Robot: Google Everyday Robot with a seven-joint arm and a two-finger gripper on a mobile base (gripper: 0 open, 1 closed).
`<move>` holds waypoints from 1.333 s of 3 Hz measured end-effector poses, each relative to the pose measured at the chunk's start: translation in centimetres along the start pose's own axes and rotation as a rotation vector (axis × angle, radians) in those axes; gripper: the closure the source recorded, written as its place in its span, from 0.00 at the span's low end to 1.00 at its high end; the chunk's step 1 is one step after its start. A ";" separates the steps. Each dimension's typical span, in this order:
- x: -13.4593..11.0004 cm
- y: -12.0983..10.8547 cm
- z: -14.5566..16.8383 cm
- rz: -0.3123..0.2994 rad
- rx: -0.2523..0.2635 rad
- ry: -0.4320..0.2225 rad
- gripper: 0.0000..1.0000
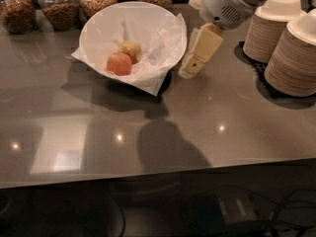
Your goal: Pick apple from white bowl
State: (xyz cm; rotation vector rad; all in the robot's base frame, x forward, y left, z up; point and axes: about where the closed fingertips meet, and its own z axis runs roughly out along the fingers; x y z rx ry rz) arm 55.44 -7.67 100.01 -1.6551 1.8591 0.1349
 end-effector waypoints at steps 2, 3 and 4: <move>-4.2 -3.2 4.0 -0.062 -0.018 -0.048 0.27; -5.1 -5.1 6.1 -0.092 -0.017 -0.059 0.44; -5.7 -6.7 8.1 -0.109 -0.027 -0.064 0.45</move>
Offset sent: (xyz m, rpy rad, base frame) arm 0.0737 0.0691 -0.0027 0.0295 -0.0332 0.1006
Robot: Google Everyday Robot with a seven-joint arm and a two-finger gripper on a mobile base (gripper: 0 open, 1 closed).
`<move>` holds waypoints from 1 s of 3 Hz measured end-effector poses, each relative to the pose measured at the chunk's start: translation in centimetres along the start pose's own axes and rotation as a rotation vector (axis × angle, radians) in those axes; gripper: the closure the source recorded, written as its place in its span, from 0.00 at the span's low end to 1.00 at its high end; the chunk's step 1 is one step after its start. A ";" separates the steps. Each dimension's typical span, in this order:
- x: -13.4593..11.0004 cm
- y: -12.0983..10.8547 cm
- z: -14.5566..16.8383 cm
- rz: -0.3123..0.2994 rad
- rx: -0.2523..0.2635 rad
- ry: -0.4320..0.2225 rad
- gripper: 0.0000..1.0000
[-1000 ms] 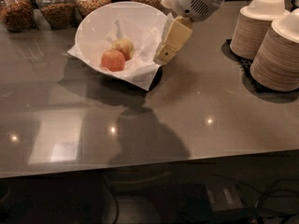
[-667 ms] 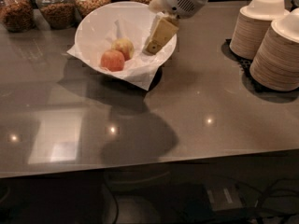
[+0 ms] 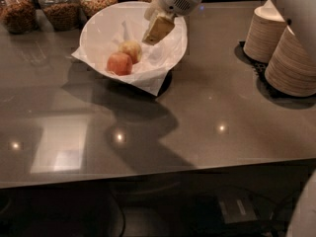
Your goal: Pick apple from white bowl
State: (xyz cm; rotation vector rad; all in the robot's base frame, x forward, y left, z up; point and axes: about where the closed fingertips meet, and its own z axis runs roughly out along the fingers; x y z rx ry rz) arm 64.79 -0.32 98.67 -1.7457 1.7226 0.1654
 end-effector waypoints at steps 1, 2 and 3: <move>-0.4 -0.8 1.7 -0.006 -0.018 -0.006 0.45; -1.0 -0.5 3.3 -0.018 -0.050 -0.013 0.43; -1.8 0.6 5.2 -0.031 -0.101 -0.024 0.45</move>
Offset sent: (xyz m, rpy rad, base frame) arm 0.0157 0.0418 -0.0302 -0.0022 0.0601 0.0861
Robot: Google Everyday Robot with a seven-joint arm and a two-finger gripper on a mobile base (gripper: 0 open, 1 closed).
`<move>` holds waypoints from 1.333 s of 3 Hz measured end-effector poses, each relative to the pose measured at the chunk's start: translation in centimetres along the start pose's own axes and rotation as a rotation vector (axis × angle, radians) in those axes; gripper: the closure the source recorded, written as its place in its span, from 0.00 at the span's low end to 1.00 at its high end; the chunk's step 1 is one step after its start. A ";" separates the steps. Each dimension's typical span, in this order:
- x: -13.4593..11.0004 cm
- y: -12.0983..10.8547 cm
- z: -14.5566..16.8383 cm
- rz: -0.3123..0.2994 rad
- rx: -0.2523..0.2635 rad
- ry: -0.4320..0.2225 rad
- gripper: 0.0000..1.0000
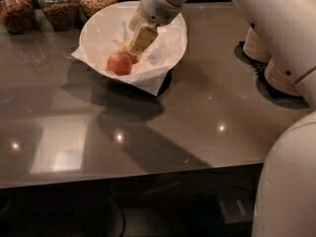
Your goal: Pick apple from white bowl
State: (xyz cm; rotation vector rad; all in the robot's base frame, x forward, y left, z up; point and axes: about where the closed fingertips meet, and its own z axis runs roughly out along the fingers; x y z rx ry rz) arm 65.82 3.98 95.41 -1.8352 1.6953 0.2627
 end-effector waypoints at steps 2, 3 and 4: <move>-1.2 2.2 2.6 -0.004 -0.086 -0.039 0.44; -1.2 2.7 4.0 0.002 -0.120 -0.061 0.45; -1.3 2.9 5.0 -0.003 -0.138 -0.083 0.26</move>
Offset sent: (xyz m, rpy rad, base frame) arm -0.0241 0.0328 -0.0294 0.0471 0.1117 0.0827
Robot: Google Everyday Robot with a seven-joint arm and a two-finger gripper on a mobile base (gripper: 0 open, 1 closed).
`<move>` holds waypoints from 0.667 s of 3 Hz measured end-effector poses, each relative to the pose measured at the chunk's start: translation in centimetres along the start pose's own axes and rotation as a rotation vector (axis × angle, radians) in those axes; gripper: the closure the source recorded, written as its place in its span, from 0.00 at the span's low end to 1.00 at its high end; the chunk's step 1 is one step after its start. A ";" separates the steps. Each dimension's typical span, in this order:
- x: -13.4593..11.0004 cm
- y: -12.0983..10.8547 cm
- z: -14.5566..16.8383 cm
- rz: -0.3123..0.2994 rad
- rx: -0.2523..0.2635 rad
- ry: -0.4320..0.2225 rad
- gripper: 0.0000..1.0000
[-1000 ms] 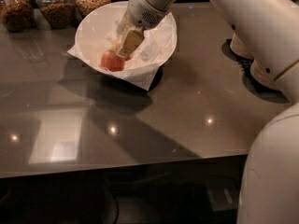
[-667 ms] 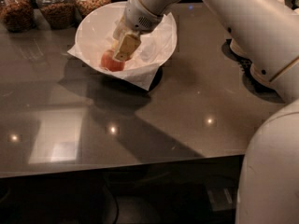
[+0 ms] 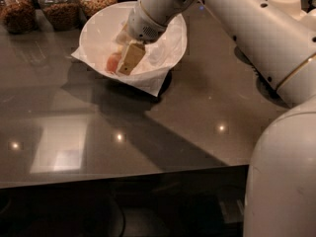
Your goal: Pick apple from white bowl
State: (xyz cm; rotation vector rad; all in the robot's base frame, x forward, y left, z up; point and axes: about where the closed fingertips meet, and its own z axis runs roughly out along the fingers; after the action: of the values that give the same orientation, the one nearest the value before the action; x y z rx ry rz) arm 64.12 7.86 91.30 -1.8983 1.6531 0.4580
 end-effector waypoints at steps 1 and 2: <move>0.0 0.0 0.0 0.000 0.000 0.000 0.03; 0.2 0.1 -0.2 -0.003 0.001 0.013 0.00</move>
Offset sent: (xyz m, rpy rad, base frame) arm -0.0020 -0.0134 0.0040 -0.0380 -0.0165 -0.0080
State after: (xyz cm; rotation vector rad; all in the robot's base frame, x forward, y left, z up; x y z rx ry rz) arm 64.04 7.57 91.29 -1.9070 1.6578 0.4448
